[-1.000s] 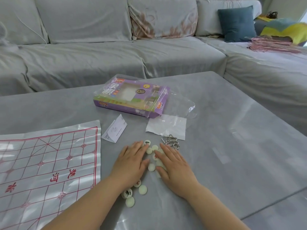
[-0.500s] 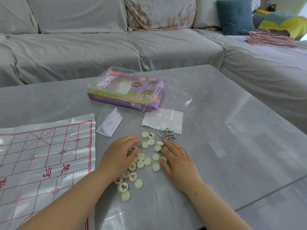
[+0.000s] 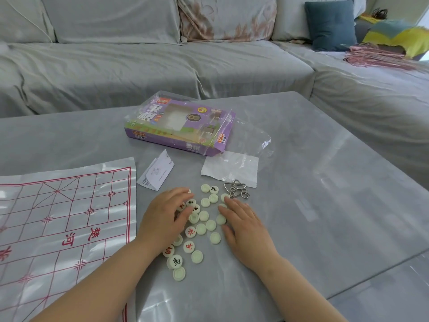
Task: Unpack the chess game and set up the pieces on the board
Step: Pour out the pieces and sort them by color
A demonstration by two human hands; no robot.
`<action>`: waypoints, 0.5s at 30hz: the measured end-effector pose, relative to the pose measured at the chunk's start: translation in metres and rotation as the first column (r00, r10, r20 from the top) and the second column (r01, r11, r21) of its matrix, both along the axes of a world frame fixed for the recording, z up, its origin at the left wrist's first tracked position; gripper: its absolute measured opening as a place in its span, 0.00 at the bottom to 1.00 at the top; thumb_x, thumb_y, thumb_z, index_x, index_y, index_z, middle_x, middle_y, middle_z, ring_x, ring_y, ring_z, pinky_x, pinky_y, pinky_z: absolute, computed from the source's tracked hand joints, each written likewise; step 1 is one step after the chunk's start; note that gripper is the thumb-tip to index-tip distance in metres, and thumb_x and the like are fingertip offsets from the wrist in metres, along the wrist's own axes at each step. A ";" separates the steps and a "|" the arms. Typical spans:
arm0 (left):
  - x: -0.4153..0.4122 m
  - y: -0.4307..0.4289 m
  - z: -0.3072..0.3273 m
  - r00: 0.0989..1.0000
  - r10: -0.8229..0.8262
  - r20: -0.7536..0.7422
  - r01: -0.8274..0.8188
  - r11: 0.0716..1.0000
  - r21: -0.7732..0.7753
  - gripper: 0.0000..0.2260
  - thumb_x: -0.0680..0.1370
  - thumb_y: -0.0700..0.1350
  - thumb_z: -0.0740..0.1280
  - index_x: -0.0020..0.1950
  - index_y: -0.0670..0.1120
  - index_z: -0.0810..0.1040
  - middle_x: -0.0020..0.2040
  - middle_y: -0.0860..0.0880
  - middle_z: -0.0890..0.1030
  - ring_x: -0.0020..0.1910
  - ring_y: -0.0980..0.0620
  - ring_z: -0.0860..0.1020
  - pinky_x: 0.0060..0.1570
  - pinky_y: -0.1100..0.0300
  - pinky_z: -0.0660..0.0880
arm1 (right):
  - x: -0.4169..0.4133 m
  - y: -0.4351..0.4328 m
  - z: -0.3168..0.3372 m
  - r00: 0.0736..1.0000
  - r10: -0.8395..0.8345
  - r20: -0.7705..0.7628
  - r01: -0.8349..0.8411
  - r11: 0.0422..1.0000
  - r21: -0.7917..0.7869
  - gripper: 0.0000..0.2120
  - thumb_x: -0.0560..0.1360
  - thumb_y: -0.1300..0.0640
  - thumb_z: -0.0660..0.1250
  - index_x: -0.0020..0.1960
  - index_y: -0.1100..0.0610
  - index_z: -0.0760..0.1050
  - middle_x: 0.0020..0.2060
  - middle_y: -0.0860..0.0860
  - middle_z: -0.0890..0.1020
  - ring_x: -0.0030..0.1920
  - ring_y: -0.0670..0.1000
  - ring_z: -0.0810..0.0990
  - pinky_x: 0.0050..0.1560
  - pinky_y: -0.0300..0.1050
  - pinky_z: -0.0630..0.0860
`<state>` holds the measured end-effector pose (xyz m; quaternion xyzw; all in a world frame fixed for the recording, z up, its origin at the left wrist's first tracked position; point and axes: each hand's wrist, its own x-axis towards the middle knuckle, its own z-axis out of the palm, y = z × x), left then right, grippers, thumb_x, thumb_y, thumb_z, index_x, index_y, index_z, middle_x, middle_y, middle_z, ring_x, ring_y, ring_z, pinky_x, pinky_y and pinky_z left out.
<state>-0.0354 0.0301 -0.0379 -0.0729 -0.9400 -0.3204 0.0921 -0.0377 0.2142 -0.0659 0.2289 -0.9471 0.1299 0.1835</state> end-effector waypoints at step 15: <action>-0.005 -0.014 0.006 0.988 0.112 0.104 -0.128 0.978 0.164 0.07 0.72 0.39 0.70 0.45 0.50 0.77 0.39 0.57 0.74 0.38 0.60 0.72 0.37 0.78 0.66 | 0.001 -0.002 -0.006 0.984 -0.048 -0.169 0.006 0.971 -0.237 0.12 0.67 0.56 0.57 0.45 0.54 0.77 0.46 0.52 0.83 0.51 0.49 0.69 0.56 0.44 0.64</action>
